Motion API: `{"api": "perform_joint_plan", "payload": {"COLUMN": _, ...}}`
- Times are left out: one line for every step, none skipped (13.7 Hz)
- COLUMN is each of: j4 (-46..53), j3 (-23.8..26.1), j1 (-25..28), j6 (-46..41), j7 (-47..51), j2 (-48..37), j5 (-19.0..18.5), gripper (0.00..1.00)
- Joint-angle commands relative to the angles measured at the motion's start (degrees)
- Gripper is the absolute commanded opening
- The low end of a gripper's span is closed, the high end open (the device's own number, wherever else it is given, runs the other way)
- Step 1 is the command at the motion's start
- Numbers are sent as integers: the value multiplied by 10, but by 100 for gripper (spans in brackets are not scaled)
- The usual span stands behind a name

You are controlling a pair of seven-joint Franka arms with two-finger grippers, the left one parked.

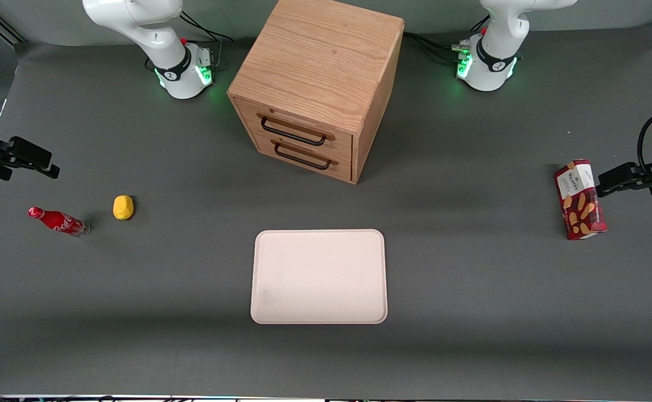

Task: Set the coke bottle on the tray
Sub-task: 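Move the right gripper over the red Coca-Cola bottle lying on the table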

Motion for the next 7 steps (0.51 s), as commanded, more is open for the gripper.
{"api": "perform_joint_plan", "payload": {"j4": -15, "j3": 2, "j1": 4, "j6": 0, "j7": 2, "j2": -17, "j5": -12, "gripper": 100}}
{"api": "perform_joint_plan", "payload": {"j4": -14, "j3": 2, "j1": 4, "j6": -2, "j7": 2, "j2": -16, "j5": -13, "gripper": 100}}
{"api": "perform_joint_plan", "payload": {"j4": -14, "j3": 2, "j1": 4, "j6": -3, "j7": 2, "j2": -16, "j5": -12, "gripper": 100}}
{"api": "perform_joint_plan", "payload": {"j4": -14, "j3": 2, "j1": 4, "j6": -3, "j7": 2, "j2": -16, "j5": -13, "gripper": 100}}
{"api": "perform_joint_plan", "payload": {"j4": -14, "j3": 2, "j1": 4, "j6": -3, "j7": 1, "j2": -16, "j5": -12, "gripper": 100}}
{"api": "perform_joint_plan", "payload": {"j4": -14, "j3": 3, "j1": 4, "j6": -3, "j7": 1, "j2": -16, "j5": -12, "gripper": 100}}
{"api": "perform_joint_plan", "payload": {"j4": -16, "j3": 3, "j1": 5, "j6": -3, "j7": 4, "j2": -16, "j5": -12, "gripper": 100}}
